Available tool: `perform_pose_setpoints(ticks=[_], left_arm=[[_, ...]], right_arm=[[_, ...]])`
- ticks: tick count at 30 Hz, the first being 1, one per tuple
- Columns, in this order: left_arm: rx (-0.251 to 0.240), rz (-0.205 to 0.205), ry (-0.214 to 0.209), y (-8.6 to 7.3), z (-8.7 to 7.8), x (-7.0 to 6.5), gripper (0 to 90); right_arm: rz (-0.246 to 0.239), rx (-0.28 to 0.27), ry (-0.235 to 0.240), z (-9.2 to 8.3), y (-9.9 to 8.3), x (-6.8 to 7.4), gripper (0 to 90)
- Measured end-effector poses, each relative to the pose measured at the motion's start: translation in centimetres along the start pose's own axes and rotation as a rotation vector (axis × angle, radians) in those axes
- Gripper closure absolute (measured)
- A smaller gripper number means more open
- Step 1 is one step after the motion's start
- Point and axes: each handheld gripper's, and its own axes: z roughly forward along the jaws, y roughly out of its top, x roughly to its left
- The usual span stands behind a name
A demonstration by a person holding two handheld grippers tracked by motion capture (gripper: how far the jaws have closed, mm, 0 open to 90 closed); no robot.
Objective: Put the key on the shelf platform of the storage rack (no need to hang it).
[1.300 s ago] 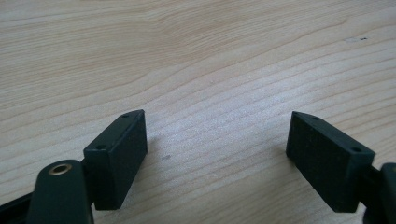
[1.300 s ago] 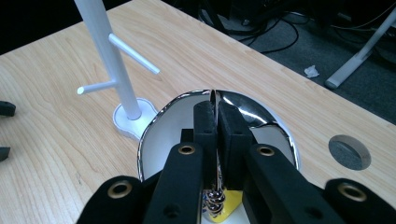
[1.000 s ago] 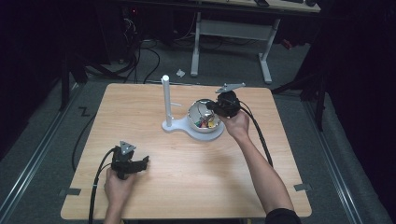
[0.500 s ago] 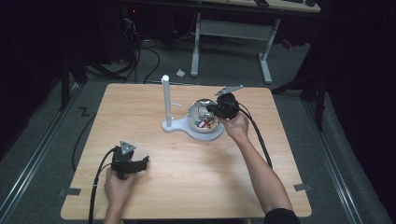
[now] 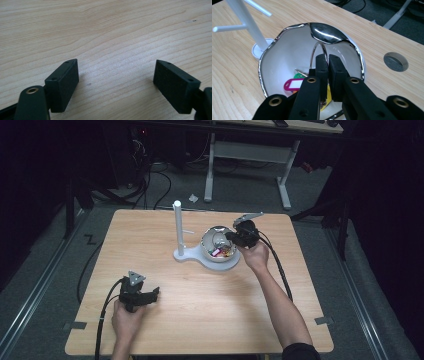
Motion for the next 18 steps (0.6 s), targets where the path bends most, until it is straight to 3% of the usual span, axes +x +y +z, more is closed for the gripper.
perform_pose_setpoints(ticks=[7,10,18], left_arm=[[0.0,0.0,0.0,0.0,0.0,0.0,20.9],[0.001,0.0,-0.001,0.0,0.0,0.0,20.9],[0.001,0.0,-0.001,0.0,0.0,0.0,20.9]], right_arm=[[0.016,0.004,-0.024,0.1,-0.2,-0.4,86.3],[0.027,-0.005,-0.037,0.0,-0.3,-0.7,77.4],[0.052,-0.048,-0.042,-1.7,-0.8,-1.3,69.5]])
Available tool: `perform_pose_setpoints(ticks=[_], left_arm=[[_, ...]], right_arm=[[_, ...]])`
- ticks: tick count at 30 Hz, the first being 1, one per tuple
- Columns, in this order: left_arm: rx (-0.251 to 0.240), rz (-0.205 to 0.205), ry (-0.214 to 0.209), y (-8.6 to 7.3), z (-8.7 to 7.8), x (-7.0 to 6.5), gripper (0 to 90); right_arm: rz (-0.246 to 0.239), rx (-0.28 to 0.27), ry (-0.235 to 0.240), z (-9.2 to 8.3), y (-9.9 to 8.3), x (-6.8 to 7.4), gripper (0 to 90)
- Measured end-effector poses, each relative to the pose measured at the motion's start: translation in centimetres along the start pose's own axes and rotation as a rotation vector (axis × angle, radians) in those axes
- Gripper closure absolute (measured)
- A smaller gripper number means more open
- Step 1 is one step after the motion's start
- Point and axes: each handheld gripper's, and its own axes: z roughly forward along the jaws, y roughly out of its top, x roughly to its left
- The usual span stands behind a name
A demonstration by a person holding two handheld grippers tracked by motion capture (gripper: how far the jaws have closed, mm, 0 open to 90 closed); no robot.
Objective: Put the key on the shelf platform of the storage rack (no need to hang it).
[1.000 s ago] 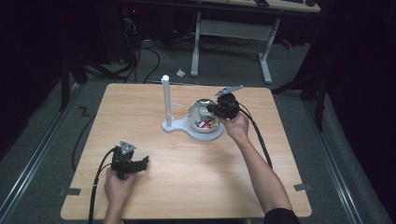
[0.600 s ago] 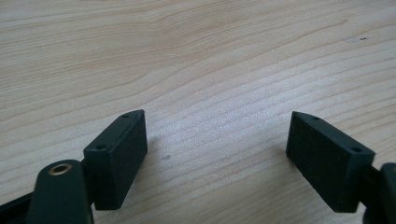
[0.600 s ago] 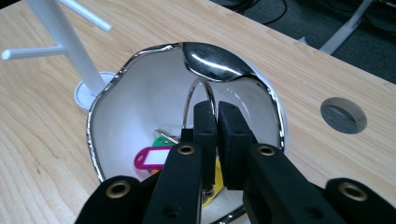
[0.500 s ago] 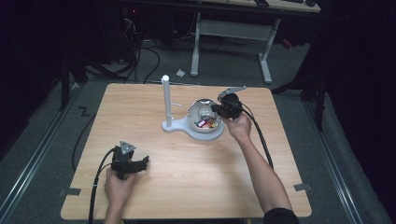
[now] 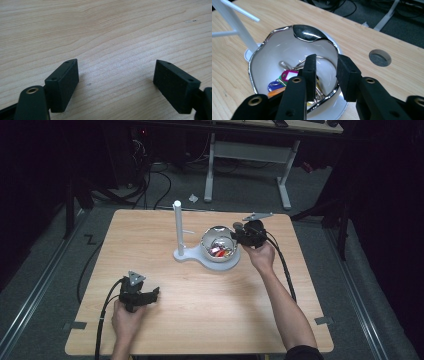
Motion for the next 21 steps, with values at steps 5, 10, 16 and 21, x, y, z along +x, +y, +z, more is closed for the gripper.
perform_pose_setpoints(ticks=[5,10,16,21], left_arm=[[0.0,0.0,0.0,0.0,0.0,0.0,20.8],[-0.001,-0.001,0.001,0.0,0.0,0.0,20.9],[-0.001,-0.001,0.001,0.0,0.0,0.0,20.9],[-0.001,-0.001,0.001,0.0,0.0,0.0,20.9]], right_arm=[[0.006,-0.049,0.014,-1.9,-0.7,0.0,64.0],[0.016,-0.074,0.014,-3.8,-1.6,-0.1,59.8],[0.037,-0.108,0.007,-6.0,-2.2,-0.3,57.3],[0.041,-0.096,0.001,-7.3,-2.8,-0.5,54.5]])
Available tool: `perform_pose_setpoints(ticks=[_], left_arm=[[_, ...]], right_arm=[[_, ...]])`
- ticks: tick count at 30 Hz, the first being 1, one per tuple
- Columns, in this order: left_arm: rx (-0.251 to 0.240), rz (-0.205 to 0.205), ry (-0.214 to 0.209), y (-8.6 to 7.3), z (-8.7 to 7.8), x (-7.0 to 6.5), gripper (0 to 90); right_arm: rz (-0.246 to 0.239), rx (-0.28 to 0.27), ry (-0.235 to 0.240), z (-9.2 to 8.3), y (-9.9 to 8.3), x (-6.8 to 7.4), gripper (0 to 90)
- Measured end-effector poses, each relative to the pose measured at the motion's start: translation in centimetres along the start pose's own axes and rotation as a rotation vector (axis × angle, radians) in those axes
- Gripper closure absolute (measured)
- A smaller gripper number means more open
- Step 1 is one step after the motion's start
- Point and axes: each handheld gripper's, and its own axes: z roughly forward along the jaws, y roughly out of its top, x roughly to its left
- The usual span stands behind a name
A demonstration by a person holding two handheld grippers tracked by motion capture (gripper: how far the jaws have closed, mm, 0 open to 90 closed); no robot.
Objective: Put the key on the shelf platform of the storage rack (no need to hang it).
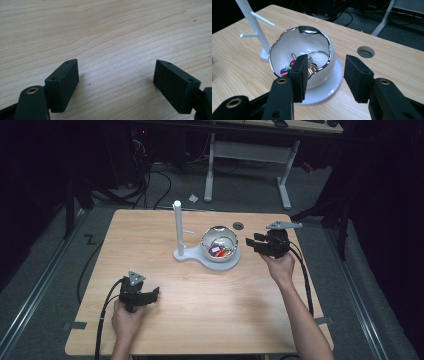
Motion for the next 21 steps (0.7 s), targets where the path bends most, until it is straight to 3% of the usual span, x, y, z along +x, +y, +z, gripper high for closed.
perform_pose_setpoints(ticks=[6,11,17,21], left_arm=[[0.0,0.0,0.002,0.0,0.0,0.0,20.9],[0.0,0.0,0.002,0.0,0.0,0.0,20.9],[0.0,0.0,0.002,0.0,0.0,0.0,20.9],[0.0,0.0,0.002,0.0,0.0,0.0,20.9]], right_arm=[[0.01,-0.023,-0.01,-1.8,-0.4,0.4,54.0],[0.001,-0.008,-0.036,-2.8,-0.9,0.5,53.4],[0.001,-0.035,-0.032,-4.2,-1.3,1.0,53.2],[0.005,-0.017,-0.044,-5.0,-2.1,0.8,51.8]])
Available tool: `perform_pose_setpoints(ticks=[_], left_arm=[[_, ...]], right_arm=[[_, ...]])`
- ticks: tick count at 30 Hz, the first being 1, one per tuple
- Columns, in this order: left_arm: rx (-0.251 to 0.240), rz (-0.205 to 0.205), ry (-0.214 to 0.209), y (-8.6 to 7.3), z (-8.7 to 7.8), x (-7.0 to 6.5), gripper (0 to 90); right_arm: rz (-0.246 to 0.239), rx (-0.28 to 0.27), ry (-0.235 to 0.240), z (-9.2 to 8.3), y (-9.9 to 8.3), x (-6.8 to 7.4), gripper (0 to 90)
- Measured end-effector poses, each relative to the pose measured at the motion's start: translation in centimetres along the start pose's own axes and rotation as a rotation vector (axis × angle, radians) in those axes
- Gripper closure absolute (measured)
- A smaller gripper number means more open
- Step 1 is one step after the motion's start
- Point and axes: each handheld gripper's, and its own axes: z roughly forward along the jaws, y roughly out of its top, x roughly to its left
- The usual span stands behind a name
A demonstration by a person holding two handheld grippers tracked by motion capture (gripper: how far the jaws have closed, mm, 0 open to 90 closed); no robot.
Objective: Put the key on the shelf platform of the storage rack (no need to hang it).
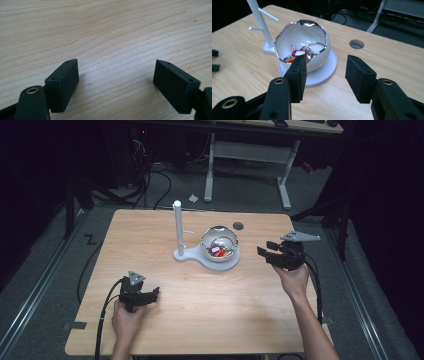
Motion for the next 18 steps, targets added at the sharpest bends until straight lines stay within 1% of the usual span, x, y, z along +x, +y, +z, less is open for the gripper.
perform_pose_setpoints(ticks=[4,6,7,9,11,13,17,18], left_arm=[[0.0,0.0,0.0,0.0,0.0,0.0,20.9],[0.0,0.0,0.0,0.0,0.0,0.0,20.9],[0.0,0.0,0.0,0.0,0.0,0.0,20.9],[0.0,0.0,0.0,0.0,0.0,0.0,20.9],[0.0,0.0,0.0,0.0,0.0,0.0,20.9],[0.0,0.0,0.0,0.0,0.0,0.0,20.9],[0.0,0.0,0.0,0.0,0.0,0.0,20.9],[0.0,0.0,0.0,0.0,0.0,0.0,20.9]], right_arm=[[-0.017,0.002,-0.006,-1.1,-0.4,0.5,50.5],[-0.024,-0.017,-0.006,-1.7,-0.6,0.8,50.6],[-0.018,-0.027,-0.004,-2.0,-0.9,0.9,50.3],[-0.018,-0.022,-0.008,-2.3,-1.2,1.0,50.1],[-0.015,-0.037,-0.012,-2.7,-1.8,1.2,50.1],[-0.007,-0.031,-0.012,-3.0,-2.4,1.3,50.1],[0.006,-0.039,-0.015,-3.5,-3.3,1.3,49.9],[0.008,-0.049,-0.016,-3.7,-3.5,1.3,49.9]])
